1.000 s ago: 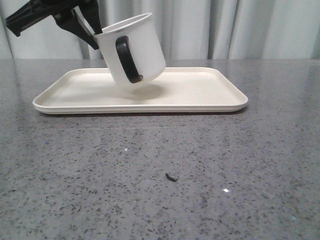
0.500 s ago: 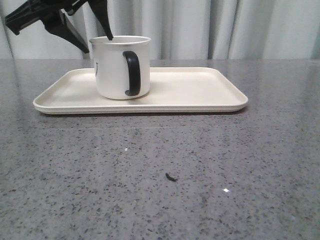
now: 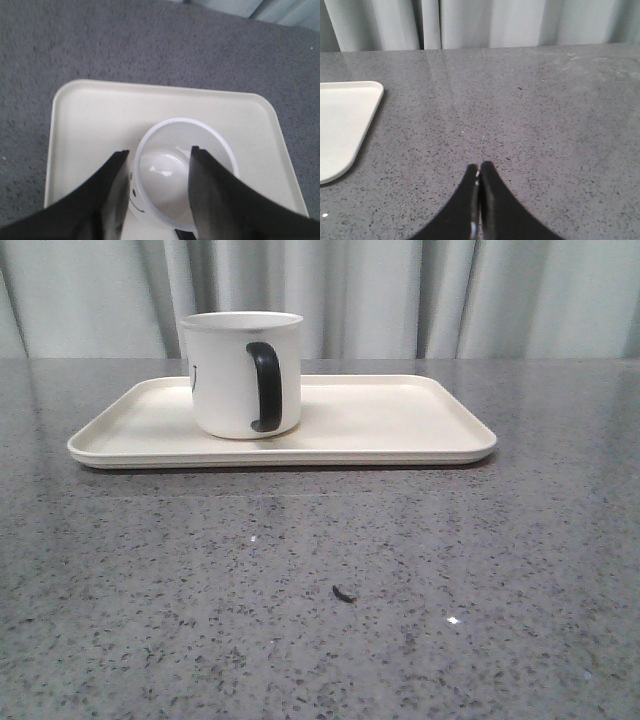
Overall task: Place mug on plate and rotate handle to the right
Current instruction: 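Open the left gripper and raise it away from the mug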
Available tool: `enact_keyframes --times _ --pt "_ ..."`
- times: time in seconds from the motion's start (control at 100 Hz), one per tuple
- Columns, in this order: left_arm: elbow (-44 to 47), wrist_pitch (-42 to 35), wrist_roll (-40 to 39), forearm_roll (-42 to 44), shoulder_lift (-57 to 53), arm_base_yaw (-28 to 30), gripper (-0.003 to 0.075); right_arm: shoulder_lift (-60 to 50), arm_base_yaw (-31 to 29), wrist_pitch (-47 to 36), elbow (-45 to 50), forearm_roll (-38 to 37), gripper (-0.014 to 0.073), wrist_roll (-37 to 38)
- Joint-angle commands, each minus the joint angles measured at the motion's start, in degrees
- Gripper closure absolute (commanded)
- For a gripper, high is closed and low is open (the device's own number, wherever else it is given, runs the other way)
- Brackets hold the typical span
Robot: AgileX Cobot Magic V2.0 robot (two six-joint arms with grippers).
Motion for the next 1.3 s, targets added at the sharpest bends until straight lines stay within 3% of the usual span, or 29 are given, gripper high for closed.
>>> enact_keyframes --times 0.0,0.14,0.36,0.84,1.06,1.29 --pt "-2.0 -0.1 -0.3 8.2 -5.1 -2.9 0.053 0.9 1.0 -3.1 -2.0 0.0 0.0655 -0.1" --pt "-0.3 4.1 -0.7 15.4 -8.9 -6.5 0.061 0.9 3.3 0.0 -2.0 -0.4 0.0655 -0.1" --pt "6.7 3.8 -1.9 24.1 -15.9 -11.5 0.0741 0.9 6.9 2.6 -2.0 -1.2 0.0655 -0.1" --pt "27.5 -1.7 -3.7 27.5 -35.3 -15.2 0.0739 2.3 7.2 5.1 -6.6 -1.8 0.0649 -2.1" --pt "35.1 -1.5 -3.7 26.8 -44.3 -15.2 0.0739 6.6 8.2 6.0 -9.7 -1.8 0.0545 -2.1" --pt "42.1 -1.7 -3.7 25.5 -53.8 -15.2 0.0739 12.9 11.3 8.1 -14.2 -1.8 0.0505 -3.9"
